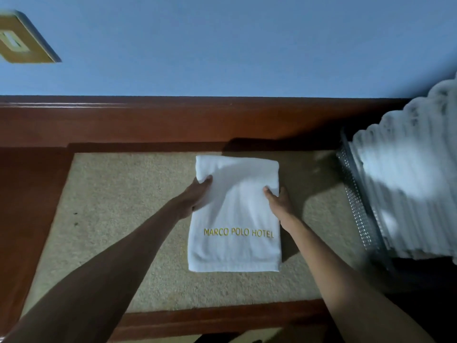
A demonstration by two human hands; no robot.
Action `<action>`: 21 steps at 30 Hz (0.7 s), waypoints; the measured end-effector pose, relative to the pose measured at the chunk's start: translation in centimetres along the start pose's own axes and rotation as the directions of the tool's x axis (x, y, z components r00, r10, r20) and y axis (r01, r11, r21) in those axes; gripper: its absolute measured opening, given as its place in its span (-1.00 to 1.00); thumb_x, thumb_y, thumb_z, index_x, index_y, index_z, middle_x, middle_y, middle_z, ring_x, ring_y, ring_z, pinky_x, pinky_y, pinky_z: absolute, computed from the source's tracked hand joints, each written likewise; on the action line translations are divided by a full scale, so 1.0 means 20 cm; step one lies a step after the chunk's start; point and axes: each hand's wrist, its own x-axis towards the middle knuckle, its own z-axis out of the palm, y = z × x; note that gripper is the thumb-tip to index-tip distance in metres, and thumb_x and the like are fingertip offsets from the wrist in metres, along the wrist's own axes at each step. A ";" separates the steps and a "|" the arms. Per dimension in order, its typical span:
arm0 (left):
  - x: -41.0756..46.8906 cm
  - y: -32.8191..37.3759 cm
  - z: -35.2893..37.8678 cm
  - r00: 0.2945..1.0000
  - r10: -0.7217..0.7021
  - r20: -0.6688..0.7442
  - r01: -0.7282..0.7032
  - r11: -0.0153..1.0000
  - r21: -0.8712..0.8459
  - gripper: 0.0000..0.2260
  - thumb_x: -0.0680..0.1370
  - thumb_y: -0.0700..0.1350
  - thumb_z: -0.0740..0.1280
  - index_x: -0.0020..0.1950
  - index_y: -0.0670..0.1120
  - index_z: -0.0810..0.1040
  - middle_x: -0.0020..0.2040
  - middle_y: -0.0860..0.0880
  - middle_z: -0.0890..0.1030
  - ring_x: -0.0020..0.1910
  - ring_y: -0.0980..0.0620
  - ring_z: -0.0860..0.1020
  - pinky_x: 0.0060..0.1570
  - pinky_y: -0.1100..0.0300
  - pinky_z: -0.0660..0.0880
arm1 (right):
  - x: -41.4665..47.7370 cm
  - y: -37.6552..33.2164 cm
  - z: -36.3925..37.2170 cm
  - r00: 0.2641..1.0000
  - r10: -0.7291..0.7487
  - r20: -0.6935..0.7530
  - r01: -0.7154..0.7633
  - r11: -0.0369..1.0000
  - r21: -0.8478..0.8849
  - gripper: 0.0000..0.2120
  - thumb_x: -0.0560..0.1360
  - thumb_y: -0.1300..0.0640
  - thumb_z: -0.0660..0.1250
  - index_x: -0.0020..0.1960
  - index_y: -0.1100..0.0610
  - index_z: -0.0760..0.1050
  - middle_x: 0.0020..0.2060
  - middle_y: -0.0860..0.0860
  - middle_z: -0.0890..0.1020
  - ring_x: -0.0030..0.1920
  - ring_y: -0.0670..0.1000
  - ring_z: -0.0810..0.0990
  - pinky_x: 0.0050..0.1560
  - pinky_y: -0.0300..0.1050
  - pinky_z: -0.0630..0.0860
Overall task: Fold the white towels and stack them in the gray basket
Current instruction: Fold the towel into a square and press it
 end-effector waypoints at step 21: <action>-0.99 1.26 1.30 0.854 0.518 -0.051 -0.519 0.855 -0.013 -0.17 0.36 0.54 0.14 0.31 -0.08 0.56 0.16 -0.18 0.66 0.06 -0.23 0.66 0.12 -0.25 0.61 | -0.83 -0.98 -1.92 0.706 -0.472 -0.528 0.441 0.876 -0.194 -0.53 0.55 -0.21 0.35 0.19 0.18 0.47 0.11 0.19 0.65 0.13 0.23 0.61 0.10 0.08 0.52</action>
